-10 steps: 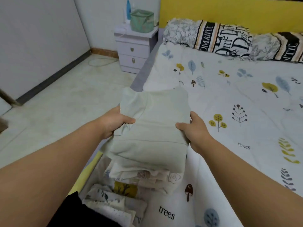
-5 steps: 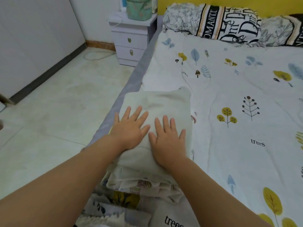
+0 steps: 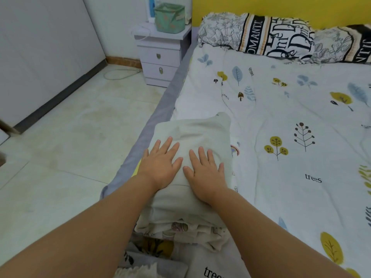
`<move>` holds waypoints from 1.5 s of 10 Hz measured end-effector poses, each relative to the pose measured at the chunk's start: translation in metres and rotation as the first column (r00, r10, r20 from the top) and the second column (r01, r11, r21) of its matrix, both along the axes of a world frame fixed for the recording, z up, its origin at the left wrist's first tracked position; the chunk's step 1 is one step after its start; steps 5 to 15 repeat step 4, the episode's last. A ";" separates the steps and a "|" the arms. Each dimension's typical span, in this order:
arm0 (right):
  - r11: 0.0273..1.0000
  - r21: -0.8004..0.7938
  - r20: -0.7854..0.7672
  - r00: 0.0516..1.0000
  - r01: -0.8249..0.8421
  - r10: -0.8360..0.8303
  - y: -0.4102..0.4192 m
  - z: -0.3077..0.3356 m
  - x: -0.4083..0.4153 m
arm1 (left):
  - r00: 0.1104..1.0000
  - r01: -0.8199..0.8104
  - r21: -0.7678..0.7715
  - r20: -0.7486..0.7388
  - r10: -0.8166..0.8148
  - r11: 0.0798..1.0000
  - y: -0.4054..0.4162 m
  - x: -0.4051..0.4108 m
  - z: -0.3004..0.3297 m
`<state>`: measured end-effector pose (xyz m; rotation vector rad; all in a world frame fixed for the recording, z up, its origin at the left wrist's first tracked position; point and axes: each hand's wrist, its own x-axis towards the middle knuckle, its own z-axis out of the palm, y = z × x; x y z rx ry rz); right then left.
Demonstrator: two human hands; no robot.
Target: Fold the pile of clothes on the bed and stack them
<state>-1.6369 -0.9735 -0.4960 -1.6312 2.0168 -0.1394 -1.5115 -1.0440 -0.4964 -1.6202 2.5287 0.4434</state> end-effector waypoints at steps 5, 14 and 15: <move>0.971 -0.170 0.233 0.965 0.167 -0.125 0.023 0.046 -0.006 | 0.991 0.025 -0.129 -0.127 -0.042 0.991 0.017 -0.005 0.055; 0.971 -0.170 0.233 0.965 0.167 -0.125 0.023 0.046 -0.006 | 0.991 0.025 -0.129 -0.127 -0.042 0.991 0.017 -0.005 0.055; 0.971 -0.170 0.233 0.965 0.167 -0.125 0.023 0.046 -0.006 | 0.991 0.025 -0.129 -0.127 -0.042 0.991 0.017 -0.005 0.055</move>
